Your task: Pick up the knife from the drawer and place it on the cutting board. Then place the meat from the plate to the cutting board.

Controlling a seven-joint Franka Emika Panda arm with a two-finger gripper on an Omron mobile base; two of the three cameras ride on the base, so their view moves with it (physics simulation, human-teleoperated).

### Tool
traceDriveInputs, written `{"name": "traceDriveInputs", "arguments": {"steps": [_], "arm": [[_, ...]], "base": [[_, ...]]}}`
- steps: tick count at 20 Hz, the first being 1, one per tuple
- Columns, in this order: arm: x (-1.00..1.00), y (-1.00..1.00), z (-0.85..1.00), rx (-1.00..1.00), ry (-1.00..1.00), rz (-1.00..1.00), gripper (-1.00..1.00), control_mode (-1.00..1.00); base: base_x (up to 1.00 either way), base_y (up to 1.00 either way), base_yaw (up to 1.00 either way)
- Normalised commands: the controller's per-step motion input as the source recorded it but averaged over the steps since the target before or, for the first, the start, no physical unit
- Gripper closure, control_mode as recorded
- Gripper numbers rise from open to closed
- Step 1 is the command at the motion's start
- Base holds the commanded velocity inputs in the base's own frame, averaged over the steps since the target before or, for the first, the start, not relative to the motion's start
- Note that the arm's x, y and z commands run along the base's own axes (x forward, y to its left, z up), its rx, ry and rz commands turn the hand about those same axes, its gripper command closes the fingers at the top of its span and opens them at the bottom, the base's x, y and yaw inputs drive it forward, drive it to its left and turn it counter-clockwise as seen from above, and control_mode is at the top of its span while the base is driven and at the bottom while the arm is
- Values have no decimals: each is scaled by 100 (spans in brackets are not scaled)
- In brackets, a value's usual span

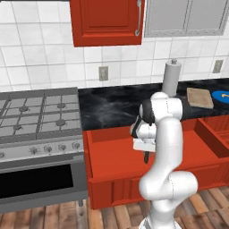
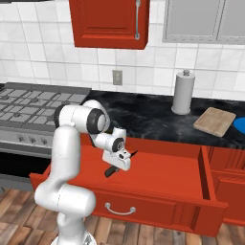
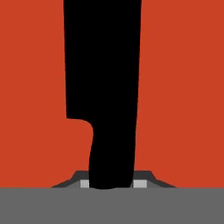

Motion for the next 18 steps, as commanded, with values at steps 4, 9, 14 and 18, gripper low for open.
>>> {"name": "traceDriveInputs", "arguments": {"steps": [4,9,14,18], "arm": [[-4,0,46,-4,0,-29,100,-100],[-36,-15,10,-1,-1,-38,100,-100],[-40,-15,30,-3,-9,-31,100,-100],[-14,-8,51,-8,-14,-19,100,-100]], "base": [[0,0,0],[0,0,0],[0,0,0],[0,0,0]]}}
